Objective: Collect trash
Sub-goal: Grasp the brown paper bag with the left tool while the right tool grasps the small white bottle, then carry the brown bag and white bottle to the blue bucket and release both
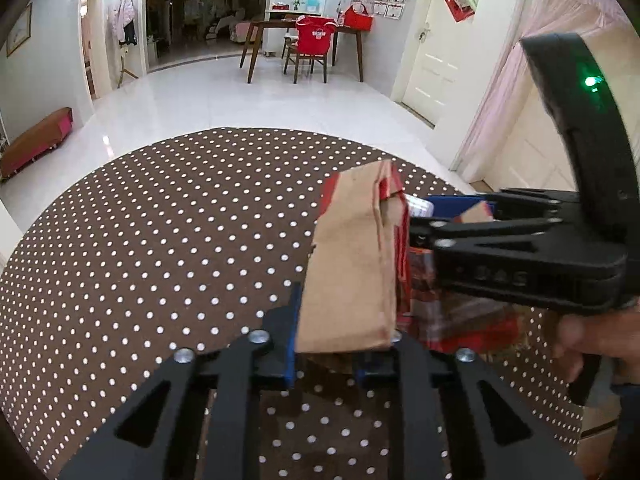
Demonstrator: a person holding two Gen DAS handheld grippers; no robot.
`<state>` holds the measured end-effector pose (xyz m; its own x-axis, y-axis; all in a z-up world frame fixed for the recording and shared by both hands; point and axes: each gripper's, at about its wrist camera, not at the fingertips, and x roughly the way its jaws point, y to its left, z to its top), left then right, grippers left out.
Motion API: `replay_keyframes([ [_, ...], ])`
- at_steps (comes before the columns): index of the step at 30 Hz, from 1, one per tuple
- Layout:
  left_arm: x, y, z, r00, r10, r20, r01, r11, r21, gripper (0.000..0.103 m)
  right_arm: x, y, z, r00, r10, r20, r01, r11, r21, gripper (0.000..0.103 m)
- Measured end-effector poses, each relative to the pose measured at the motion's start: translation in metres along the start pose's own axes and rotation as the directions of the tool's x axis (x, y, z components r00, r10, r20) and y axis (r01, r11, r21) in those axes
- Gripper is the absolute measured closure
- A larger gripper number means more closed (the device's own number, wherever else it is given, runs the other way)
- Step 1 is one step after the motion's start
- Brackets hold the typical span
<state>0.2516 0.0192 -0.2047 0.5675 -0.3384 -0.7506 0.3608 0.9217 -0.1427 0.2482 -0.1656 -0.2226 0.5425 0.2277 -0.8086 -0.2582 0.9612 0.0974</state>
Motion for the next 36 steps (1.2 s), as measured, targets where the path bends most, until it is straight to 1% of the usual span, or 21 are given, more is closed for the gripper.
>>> replay_keyframes([
  [2, -0.001, 0.001, 0.0, 1.0, -0.005, 0.002, 0.005, 1.0, -0.017, 0.09, 0.002, 0.004, 0.002, 1.0, 0.019, 0.0, -0.019, 1.0, -0.007, 0.076],
  [7, -0.012, 0.005, -0.005, 1.0, 0.0, 0.016, 0.0, 0.999, -0.047, 0.093, -0.015, -0.005, -0.009, 0.996, 0.063, 0.056, -0.067, 0.996, 0.064, 0.078],
  [13, -0.036, -0.004, -0.008, 0.999, -0.007, 0.054, 0.009, 0.999, -0.049, 0.095, -0.061, -0.031, -0.029, 0.986, 0.084, 0.146, -0.104, 0.985, 0.14, 0.079],
  [19, -0.058, -0.034, -0.009, 0.995, -0.036, 0.09, 0.038, 0.999, -0.022, 0.095, -0.107, -0.058, -0.05, 0.971, 0.086, 0.221, -0.13, 0.973, 0.19, 0.079],
  [24, -0.069, -0.068, -0.002, 0.99, -0.077, 0.115, 0.075, 0.997, 0.017, 0.095, -0.148, -0.088, -0.072, 0.957, 0.05, 0.287, -0.125, 0.961, 0.246, 0.079],
  [29, -0.078, -0.11, 0.007, 0.983, -0.129, 0.131, 0.119, 0.99, 0.077, 0.095, -0.184, -0.125, -0.101, 0.943, -0.024, 0.332, -0.093, 0.939, 0.332, 0.079],
  [33, -0.076, -0.15, 0.011, 0.978, -0.167, 0.123, 0.149, 0.978, 0.144, 0.095, -0.2, -0.155, -0.127, 0.937, -0.081, 0.339, -0.067, 0.913, 0.403, 0.079],
  [36, -0.066, -0.181, 0.013, 0.977, -0.189, 0.099, 0.167, 0.966, 0.198, 0.095, -0.2, -0.179, -0.149, 0.941, -0.12, 0.315, -0.044, 0.883, 0.467, 0.079],
])
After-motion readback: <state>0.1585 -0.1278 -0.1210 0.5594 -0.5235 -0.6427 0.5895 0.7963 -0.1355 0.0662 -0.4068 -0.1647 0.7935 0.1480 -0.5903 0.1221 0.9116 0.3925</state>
